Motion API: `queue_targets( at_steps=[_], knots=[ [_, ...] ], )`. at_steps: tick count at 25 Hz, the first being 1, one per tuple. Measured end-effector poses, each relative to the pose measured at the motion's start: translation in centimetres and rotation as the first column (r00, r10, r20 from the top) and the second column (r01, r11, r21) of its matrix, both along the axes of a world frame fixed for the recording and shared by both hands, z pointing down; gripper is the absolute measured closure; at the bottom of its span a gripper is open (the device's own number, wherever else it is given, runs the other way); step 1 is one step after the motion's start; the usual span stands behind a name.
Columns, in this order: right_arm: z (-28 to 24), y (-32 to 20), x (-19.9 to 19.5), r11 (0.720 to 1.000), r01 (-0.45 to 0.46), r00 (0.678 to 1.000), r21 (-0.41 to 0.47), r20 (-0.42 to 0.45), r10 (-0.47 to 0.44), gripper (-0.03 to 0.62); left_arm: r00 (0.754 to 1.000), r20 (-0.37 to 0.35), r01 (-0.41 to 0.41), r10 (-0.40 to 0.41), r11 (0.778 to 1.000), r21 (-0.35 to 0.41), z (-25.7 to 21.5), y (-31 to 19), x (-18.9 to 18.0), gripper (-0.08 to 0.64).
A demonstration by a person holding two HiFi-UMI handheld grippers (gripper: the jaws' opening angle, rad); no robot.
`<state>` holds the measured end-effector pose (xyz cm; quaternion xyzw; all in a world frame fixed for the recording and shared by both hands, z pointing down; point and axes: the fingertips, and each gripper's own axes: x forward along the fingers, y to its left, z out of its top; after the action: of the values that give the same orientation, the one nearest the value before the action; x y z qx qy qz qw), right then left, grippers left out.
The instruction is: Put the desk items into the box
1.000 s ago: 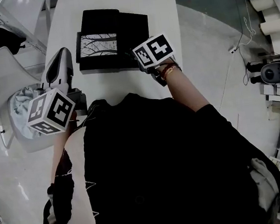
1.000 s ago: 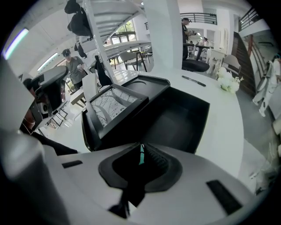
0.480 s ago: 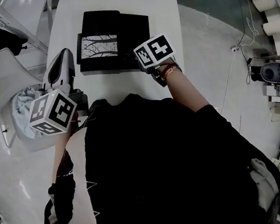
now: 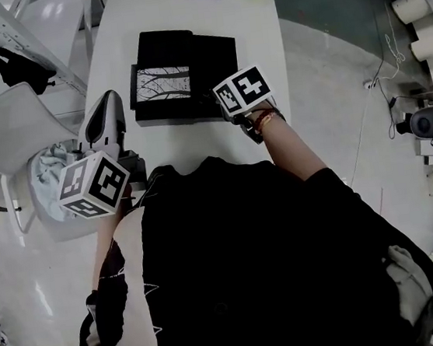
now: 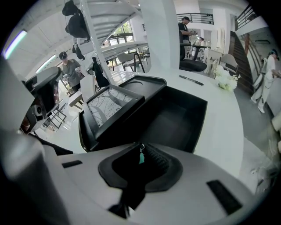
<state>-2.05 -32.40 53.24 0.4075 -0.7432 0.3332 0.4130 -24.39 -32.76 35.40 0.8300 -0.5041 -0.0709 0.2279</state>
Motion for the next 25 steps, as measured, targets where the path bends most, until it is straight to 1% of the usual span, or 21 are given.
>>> queue_targets(
  at_steps=[14, 20, 25],
  knots=[
    [-0.1, -0.1, 0.2, 1.0, -0.014, 1.0, 0.02, -0.003, 0.014, 0.554, 1.0, 0.005, 0.03, -0.03, 1.0, 0.003, -0.1, 2.9, -1.8, 0.549],
    [0.1, -0.1, 0.4, 0.999, -0.027, 1.0, 0.023, 0.008, 0.027, 0.547, 0.999, -0.002, 0.034, -0.034, 0.998, -0.049, 2.1, 3.8, -2.4, 0.549],
    [0.2, 0.0, 0.3, 0.999, -0.037, 0.999, 0.026, 0.003, 0.037, 0.541, 1.0, 0.002, 0.02, -0.02, 0.998, -0.06, 2.5, 4.1, -2.3, 0.549]
  ],
)
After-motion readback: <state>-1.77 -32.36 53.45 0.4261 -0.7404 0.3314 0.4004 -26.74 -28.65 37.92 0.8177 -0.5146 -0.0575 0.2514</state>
